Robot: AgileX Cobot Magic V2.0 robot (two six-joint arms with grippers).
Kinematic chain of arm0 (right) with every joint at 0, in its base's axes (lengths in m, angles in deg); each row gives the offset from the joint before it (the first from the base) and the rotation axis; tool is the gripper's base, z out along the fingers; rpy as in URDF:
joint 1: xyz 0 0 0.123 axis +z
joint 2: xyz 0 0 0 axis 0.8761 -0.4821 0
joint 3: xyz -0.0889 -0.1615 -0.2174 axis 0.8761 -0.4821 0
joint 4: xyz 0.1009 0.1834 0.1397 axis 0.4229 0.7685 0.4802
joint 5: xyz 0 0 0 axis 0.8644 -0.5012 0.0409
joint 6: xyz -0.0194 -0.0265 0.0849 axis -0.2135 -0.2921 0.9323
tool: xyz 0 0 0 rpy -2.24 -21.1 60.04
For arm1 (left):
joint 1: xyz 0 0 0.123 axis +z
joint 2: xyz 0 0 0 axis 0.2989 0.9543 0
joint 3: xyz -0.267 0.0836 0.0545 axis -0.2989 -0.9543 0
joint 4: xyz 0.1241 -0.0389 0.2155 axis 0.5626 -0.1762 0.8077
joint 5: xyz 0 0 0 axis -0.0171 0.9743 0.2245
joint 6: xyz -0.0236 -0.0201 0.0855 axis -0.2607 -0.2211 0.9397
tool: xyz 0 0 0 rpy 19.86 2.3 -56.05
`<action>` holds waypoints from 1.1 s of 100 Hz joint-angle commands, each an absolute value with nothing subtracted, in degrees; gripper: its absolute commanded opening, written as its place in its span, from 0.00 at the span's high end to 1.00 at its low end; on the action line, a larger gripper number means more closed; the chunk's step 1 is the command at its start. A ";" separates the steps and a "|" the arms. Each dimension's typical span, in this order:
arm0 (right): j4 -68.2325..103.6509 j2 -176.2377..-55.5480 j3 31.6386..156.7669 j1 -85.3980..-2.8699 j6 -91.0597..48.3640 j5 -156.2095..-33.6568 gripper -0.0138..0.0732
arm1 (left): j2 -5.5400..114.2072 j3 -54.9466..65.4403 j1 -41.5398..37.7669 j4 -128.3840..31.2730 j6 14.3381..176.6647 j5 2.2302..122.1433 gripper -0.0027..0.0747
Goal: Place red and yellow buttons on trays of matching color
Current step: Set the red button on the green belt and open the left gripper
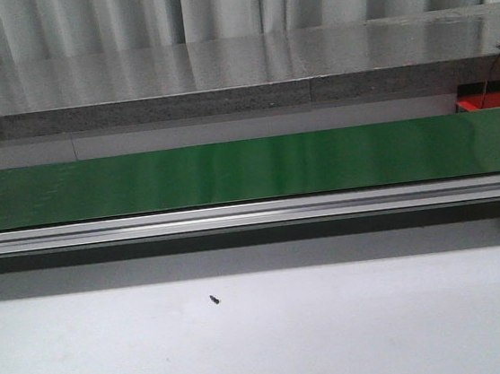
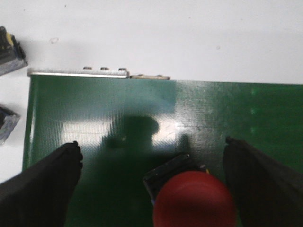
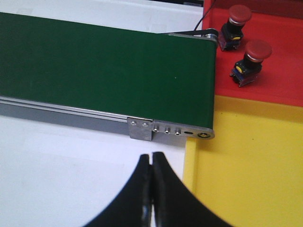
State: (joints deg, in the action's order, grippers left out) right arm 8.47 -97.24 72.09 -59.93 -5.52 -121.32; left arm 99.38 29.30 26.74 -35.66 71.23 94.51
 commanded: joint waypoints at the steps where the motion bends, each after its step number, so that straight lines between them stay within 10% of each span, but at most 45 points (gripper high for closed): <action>1: 8.40 -97.03 73.56 -59.94 -5.60 -117.71 0.92 | 94.75 30.98 25.68 -37.48 71.54 91.10 0.18; 110: 8.40 -97.03 73.56 -59.94 -5.60 -117.65 0.92 | 91.04 31.06 52.44 -34.59 71.54 84.19 0.18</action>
